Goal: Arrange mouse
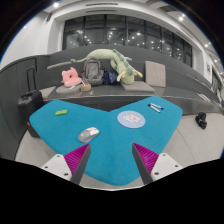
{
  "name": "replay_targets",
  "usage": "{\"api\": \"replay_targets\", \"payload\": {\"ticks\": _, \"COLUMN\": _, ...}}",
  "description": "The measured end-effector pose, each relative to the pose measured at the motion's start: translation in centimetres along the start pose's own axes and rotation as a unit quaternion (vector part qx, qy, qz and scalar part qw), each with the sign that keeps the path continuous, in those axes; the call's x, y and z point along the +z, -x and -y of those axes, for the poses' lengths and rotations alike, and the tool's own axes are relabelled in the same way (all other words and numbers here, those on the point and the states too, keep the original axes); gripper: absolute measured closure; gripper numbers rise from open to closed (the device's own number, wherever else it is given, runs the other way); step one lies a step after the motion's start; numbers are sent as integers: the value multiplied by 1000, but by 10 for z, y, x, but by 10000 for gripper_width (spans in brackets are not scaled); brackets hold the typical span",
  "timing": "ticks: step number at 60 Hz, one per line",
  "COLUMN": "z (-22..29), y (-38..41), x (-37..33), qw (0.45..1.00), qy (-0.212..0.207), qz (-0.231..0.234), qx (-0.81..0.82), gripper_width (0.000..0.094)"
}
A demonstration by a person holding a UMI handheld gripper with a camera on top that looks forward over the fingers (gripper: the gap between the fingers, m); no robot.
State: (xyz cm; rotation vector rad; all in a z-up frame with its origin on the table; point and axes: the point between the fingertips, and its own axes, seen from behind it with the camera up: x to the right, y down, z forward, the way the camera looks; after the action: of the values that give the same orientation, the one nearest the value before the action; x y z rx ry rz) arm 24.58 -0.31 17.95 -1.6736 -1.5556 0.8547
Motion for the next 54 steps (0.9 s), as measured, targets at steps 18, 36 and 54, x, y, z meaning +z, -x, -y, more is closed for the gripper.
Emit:
{"api": "replay_targets", "payload": {"ticks": 18, "z": -34, "y": 116, "x": 47, "qw": 999, "qy": -18, "qz": 35, "qx": -6, "gripper_width": 83}}
{"api": "replay_targets", "payload": {"ticks": 36, "z": -62, "y": 157, "x": 131, "qw": 1000, "qy": -21, "qz": 9, "qx": -4, "gripper_width": 79}}
{"api": "replay_targets", "payload": {"ticks": 54, "z": -56, "y": 161, "x": 224, "qw": 1000, "qy": -6, "qz": -14, "qx": 12, "gripper_width": 79}}
